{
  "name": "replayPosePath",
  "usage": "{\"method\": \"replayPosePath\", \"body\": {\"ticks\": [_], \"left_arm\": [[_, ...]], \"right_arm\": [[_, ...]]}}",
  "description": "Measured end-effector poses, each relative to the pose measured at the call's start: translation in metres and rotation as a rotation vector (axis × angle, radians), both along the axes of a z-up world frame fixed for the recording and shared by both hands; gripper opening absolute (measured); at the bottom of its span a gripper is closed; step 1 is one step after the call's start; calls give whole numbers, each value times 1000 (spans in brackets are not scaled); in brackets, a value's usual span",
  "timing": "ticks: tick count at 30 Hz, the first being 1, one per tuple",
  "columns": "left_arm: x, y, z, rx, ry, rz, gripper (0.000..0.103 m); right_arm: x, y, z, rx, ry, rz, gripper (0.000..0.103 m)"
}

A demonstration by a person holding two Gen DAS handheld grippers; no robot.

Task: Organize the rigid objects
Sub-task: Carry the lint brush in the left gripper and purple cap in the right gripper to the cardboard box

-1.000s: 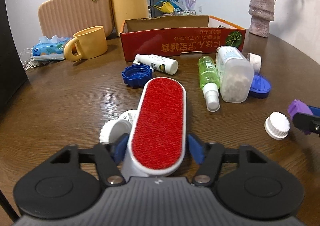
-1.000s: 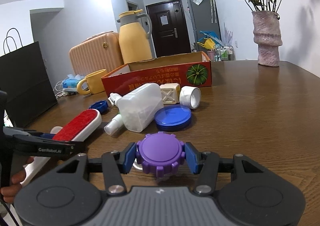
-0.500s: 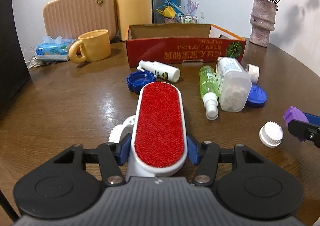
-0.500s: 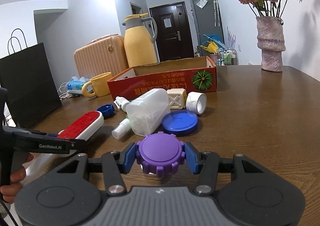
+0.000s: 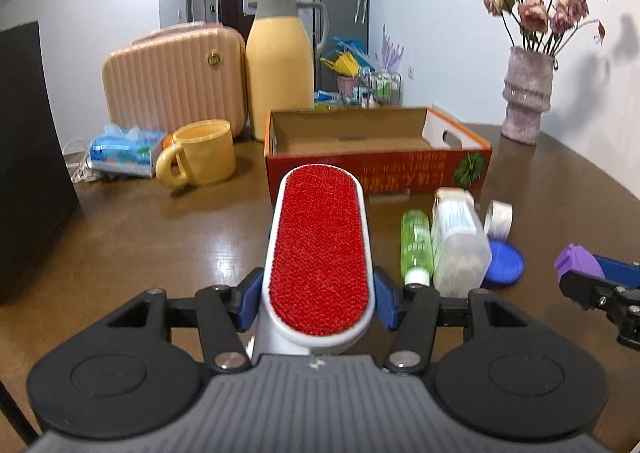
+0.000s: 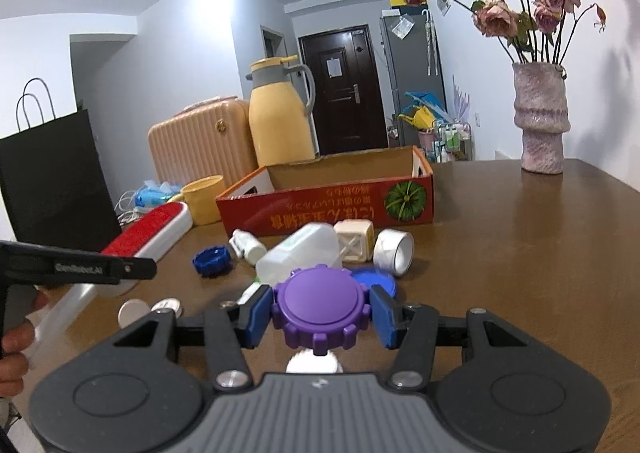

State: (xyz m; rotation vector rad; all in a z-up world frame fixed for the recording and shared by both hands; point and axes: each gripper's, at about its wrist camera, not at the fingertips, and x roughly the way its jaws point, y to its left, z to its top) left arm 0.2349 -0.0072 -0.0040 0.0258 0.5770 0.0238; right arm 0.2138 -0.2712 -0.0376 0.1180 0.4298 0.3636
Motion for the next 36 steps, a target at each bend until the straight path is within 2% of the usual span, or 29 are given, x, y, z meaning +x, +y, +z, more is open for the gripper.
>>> {"method": "replayPosePath", "body": {"ticks": [8,21,36], "left_arm": [[19,-5,29,-15,-64,-14,57],[76,-13,55,-6,-106,-34,57],[161,-15,60,-15,-112,-26,57]], "right_arm": [[22,-2,23,-14,-57,-24,51],[81,4,58,-5,-127,-28,51],[167,19,67,-36,-131,-65,51]]}}
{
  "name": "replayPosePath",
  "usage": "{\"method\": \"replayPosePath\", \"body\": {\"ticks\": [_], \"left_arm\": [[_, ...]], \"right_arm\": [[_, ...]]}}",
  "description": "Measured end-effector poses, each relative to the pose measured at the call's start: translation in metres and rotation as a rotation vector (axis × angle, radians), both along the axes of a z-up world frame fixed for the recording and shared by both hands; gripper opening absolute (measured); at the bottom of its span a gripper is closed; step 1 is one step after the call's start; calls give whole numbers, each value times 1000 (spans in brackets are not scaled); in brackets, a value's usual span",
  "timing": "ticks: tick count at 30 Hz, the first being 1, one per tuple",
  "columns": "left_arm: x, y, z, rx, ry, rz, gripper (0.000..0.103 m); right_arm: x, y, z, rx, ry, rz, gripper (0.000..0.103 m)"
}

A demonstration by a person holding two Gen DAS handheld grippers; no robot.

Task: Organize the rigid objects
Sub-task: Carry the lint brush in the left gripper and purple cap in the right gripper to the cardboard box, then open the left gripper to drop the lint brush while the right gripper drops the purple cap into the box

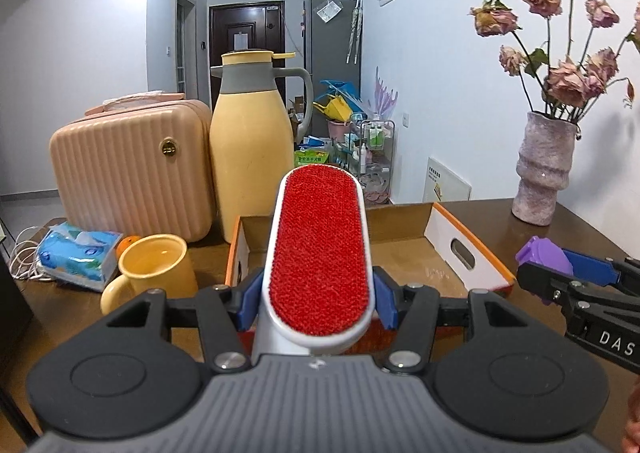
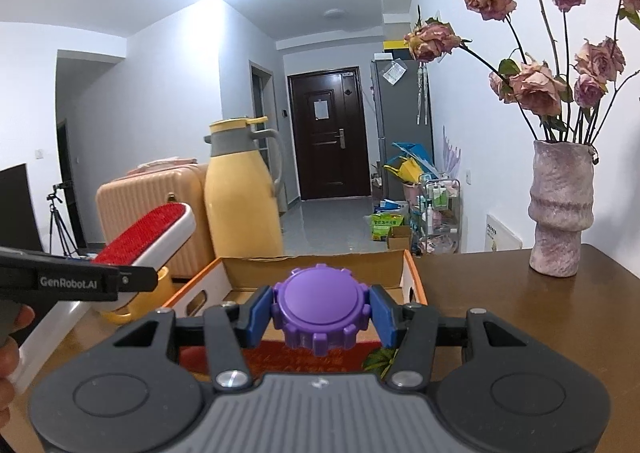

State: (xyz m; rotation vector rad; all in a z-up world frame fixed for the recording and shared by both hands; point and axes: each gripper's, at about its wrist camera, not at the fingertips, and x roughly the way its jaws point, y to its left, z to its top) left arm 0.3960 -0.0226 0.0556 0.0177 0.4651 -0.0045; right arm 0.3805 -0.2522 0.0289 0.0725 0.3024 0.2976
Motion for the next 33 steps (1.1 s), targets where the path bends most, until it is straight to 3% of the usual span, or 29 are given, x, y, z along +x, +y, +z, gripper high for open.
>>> {"method": "replayPosePath", "body": {"ticks": [11,15,22,33], "left_arm": [[71,-1,-6,-1,-7,19,57],[84,7,-16,-42,-6,17,57],[105,9,-22,-17,7,24,57],[141,17,-53,-10,109,16,57]], "right_arm": [[64,4,-1,24,33,-10,51],[83,8,-6,22,37,-18,51],[111,14,-13,3,60,-21,51],[147,21,-30,-28,126,-10,51]]}}
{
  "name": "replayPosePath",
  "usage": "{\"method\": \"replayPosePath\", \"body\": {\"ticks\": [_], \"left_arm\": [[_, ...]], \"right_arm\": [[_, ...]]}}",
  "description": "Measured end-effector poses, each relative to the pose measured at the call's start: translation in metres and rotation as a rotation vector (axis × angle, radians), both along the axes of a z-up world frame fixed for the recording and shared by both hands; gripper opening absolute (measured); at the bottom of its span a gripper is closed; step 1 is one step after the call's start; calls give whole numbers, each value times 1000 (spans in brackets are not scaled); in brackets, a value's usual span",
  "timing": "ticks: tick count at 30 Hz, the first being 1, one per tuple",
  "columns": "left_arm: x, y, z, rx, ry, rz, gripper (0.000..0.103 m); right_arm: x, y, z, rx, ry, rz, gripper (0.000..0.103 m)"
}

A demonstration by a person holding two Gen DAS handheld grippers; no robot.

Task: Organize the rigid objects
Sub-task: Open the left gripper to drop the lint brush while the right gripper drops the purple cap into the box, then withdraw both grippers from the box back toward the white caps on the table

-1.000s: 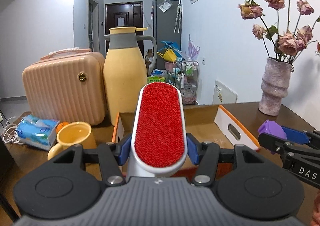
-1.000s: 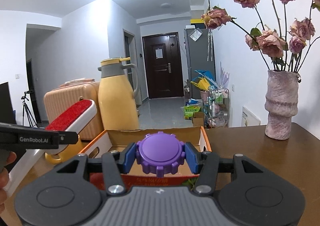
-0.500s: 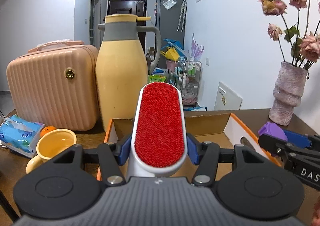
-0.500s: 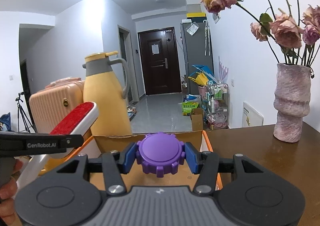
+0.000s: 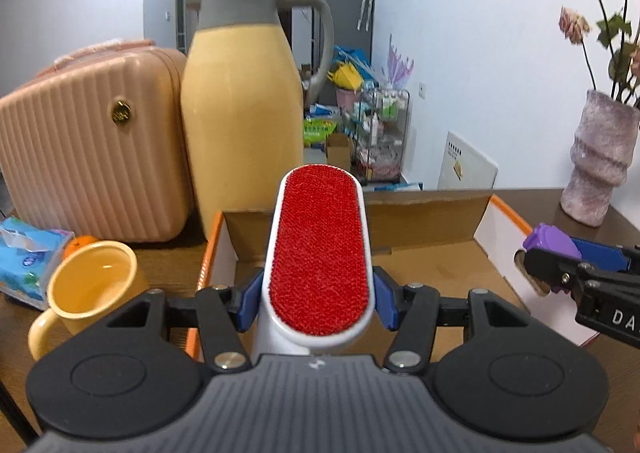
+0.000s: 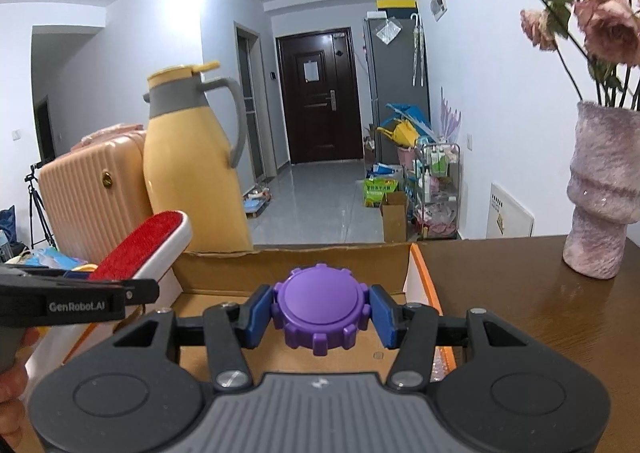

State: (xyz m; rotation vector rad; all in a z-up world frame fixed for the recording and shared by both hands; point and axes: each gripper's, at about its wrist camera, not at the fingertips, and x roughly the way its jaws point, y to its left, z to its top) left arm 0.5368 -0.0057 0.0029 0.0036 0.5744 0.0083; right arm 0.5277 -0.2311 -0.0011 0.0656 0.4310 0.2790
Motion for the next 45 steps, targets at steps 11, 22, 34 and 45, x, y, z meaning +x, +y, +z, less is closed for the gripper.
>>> {"method": "replayPosePath", "body": {"ticks": [11,22,34,45], "left_arm": [[14,-9,-21,54,45,-23,57],[-19,-6,13,-6,-103,-11,103],[-22,5,16,-32,-79,16,103],[-67,26,38,-57,-148,32,103]], "right_arm": [[14,10,-27,-44,31,5,52],[14,14,-21,-81,42,-22,102],[1,8,-5,-69,21,-42,103],[-44,-4,16,-64,-34,-44,103]]}}
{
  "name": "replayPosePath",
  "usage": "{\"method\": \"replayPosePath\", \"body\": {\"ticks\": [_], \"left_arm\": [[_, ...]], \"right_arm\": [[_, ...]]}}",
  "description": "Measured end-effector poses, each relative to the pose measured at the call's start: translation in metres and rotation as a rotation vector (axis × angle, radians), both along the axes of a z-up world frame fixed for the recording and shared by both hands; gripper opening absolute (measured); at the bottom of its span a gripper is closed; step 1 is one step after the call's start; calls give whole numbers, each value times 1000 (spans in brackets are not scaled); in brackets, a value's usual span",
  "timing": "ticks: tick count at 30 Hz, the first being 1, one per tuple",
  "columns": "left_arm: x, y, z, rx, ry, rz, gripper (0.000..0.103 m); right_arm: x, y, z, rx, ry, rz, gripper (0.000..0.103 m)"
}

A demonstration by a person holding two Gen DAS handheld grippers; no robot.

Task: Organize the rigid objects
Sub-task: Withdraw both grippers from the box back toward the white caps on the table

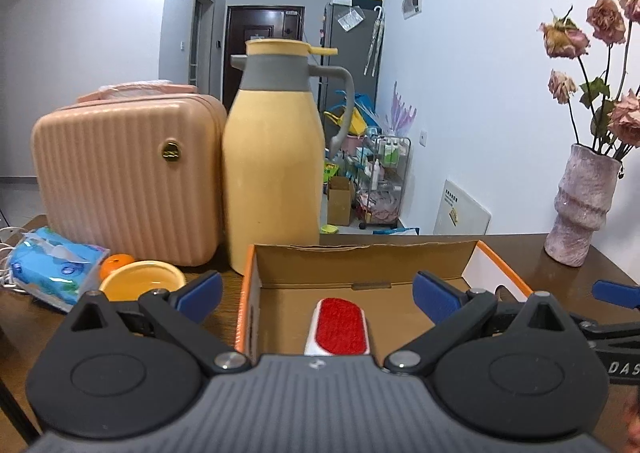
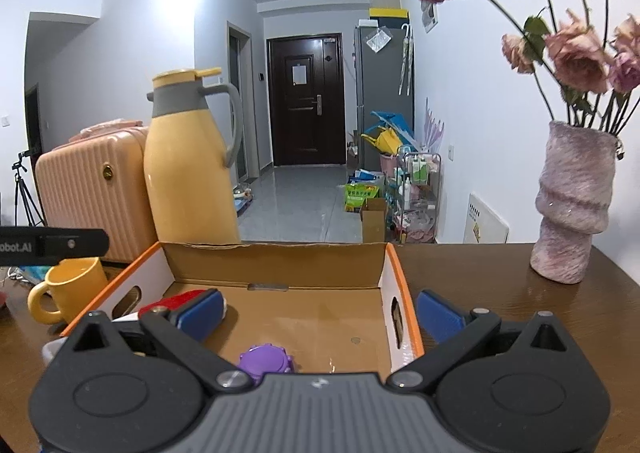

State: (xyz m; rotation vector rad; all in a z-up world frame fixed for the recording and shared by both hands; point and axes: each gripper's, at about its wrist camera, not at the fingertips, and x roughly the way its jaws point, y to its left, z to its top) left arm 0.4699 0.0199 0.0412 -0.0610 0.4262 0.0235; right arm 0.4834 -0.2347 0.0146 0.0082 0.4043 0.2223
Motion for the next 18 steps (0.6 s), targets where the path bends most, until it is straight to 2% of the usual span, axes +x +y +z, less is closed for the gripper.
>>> {"method": "replayPosePath", "body": {"ticks": [9,18], "left_arm": [[-43,15,5,2,-16,30,103],[-94,17,5,31,-41,43,103]], "right_arm": [[-43,-3,11,-1,-33,-5,103],[-88,4,11,5,-48,10,103]]}}
